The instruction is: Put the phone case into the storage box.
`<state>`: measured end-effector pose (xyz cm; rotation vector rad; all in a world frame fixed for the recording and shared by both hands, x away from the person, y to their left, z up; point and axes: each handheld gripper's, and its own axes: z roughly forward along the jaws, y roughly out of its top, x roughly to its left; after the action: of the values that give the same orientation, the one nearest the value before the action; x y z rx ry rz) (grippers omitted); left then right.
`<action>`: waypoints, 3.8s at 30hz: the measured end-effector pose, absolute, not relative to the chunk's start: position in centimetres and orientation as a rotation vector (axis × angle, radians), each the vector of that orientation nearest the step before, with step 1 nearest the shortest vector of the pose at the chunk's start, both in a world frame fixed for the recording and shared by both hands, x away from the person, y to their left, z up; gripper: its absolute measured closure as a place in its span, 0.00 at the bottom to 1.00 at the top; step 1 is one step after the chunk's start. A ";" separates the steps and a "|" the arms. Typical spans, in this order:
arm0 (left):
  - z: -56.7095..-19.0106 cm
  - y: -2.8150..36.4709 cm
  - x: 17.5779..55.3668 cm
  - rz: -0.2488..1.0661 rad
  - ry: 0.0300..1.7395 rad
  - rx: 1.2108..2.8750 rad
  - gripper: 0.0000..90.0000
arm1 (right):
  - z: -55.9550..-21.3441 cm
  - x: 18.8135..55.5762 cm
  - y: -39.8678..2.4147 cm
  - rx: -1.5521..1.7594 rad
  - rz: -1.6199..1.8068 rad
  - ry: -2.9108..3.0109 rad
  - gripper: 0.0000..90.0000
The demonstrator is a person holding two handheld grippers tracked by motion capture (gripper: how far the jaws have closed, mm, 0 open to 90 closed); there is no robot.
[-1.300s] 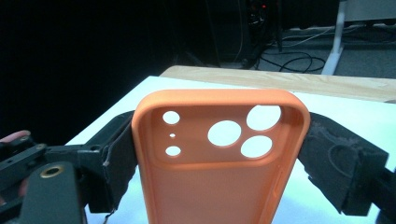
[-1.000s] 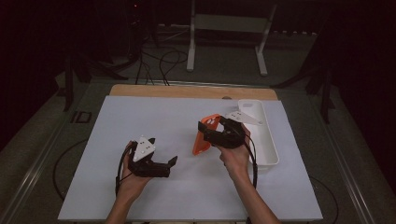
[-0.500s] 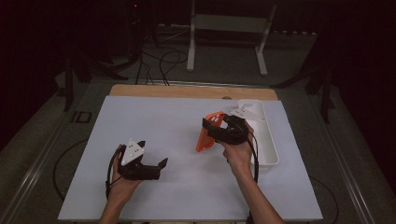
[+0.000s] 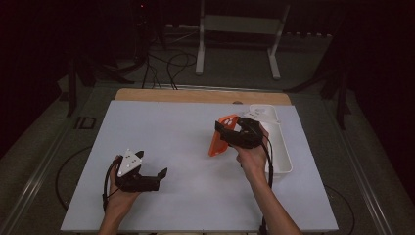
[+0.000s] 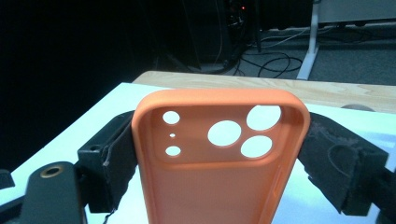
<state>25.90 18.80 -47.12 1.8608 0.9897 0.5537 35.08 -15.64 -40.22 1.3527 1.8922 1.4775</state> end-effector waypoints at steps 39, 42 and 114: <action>-49.1 22.6 23.6 0.582 1.015 1.839 0.00 | -39.8 36.6 -17.6 1.403 1.444 1.847 0.19; -49.1 22.6 23.6 0.583 1.017 1.836 0.00 | -39.8 36.8 -17.7 1.414 1.435 1.848 0.19; -49.2 22.3 23.5 0.595 1.008 1.854 0.00 | -35.6 40.5 -22.9 1.517 1.369 1.697 0.18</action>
<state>23.46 22.27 -49.16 1.8541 1.0080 0.5952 40.48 -22.93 -35.56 1.5169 1.6970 1.3688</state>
